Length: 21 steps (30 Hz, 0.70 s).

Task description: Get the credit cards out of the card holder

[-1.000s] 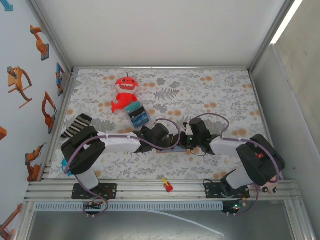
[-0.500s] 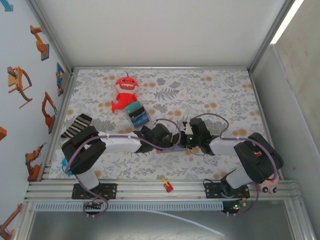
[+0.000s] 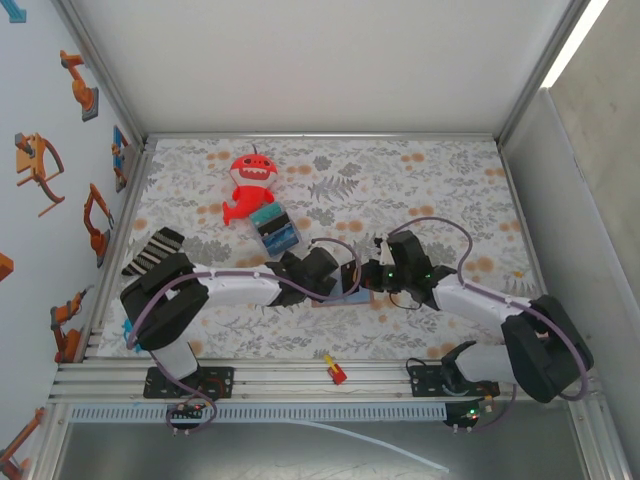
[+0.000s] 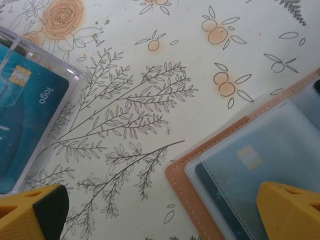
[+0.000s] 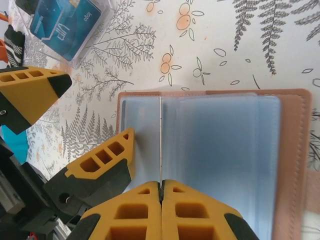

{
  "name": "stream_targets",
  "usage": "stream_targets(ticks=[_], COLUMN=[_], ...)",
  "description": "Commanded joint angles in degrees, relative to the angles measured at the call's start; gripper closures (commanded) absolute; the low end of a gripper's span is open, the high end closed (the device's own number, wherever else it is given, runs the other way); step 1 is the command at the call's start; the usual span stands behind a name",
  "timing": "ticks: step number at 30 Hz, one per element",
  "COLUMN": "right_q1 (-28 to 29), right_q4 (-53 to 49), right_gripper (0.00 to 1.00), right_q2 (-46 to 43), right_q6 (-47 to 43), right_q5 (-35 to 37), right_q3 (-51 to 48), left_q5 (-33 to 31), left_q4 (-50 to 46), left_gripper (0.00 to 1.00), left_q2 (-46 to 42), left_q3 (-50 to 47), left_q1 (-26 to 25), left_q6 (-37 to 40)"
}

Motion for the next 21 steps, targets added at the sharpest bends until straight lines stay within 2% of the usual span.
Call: stream_targets(ticks=[1, 5, 10, 13, 17, 21], right_q1=[-0.3, -0.3, 0.0, 0.9, 2.3, 2.8], right_q4=[-7.5, -12.6, -15.6, -17.5, -18.0, -17.6], right_gripper=[1.0, 1.0, 1.0, 1.0, 1.0, 1.0], right_q2=[-3.2, -6.0, -8.6, -9.5, -10.7, -10.4], right_q6=[-5.3, -9.8, -15.2, -18.9, -22.9, -25.1], right_q5=[1.4, 1.1, -3.9, -6.7, -10.4, -14.5], right_q3=[2.7, 5.0, 7.4, 9.6, 11.8, 13.3], left_q5=[-0.5, 0.3, 2.5, 8.7, 23.6, 33.5], left_q4=[-3.8, -4.4, -4.5, -3.7, -2.0, -1.9], left_gripper=[0.03, 0.03, 0.03, 0.03, 0.03, 0.02], left_q2=[-4.1, -10.1, -19.2, -25.2, -32.3, -36.5], left_q3=[0.0, -0.1, -1.5, -2.8, -5.4, -6.5], left_q1=[-0.3, -0.2, 0.5, 2.4, 8.5, 12.4], left_q6=[1.8, 2.4, 4.3, 5.5, 4.8, 5.6])
